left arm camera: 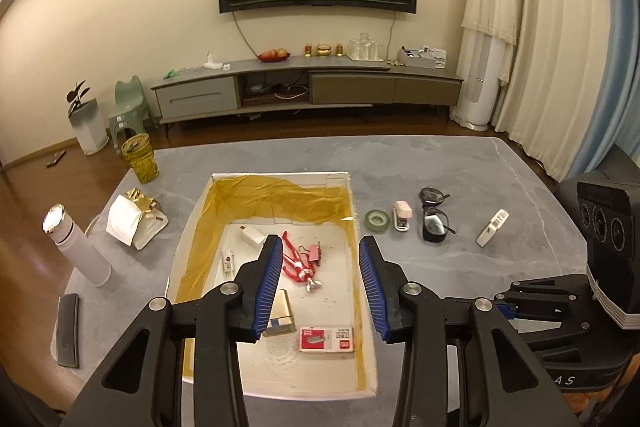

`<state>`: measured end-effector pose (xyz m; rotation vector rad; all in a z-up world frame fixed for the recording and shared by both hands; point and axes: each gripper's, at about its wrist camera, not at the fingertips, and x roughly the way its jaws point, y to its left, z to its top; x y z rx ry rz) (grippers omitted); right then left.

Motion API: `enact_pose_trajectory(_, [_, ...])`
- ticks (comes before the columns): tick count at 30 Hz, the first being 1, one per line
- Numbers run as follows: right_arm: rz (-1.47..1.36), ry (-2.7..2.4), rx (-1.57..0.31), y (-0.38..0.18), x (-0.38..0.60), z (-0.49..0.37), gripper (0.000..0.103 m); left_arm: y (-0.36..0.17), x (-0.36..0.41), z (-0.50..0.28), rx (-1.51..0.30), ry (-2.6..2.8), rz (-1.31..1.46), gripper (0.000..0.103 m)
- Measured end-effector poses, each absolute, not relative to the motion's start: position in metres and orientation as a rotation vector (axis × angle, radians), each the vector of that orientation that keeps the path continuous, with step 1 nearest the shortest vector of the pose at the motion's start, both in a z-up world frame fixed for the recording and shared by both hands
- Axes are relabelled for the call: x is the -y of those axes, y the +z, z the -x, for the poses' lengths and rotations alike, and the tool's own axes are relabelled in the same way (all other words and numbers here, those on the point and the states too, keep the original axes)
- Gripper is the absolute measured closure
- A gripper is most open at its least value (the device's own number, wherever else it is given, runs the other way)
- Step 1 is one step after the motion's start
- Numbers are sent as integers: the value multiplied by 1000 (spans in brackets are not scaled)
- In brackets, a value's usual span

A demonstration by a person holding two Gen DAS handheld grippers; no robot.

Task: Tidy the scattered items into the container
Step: 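Move both open tools back toward the glasses and cream pack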

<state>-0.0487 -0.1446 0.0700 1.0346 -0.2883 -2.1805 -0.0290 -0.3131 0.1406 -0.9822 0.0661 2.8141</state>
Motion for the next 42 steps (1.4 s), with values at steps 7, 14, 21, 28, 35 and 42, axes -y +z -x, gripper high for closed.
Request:
enact_pose_trajectory(7, [-1024, -2220, 347, 53, 117, 26, 78, 135, 272, 7, -110, 2736, 964, 61])
enact_pose_trajectory(14, [-1061, -2231, 466, 24, 77, 24, 78, 111, 236, -1, -118, 2669, 1018, 61])
enact_pose_trajectory(21, [-1061, -2262, 559, 12, 38, 27, 78, 88, 208, 4, -114, 2627, 1078, 61])
enact_pose_trajectory(28, [-1077, -2298, 611, -2, 10, 35, 78, 72, 181, 20, -114, 2587, 1117, 61])
enact_pose_trajectory(35, [-1088, -2361, 659, -10, -18, 43, 78, 58, 157, 38, -120, 2544, 1150, 61])
enact_pose_trajectory(42, [-1110, -2448, 763, -18, -55, 57, 71, 47, 140, 64, -92, 2505, 1177, 52])
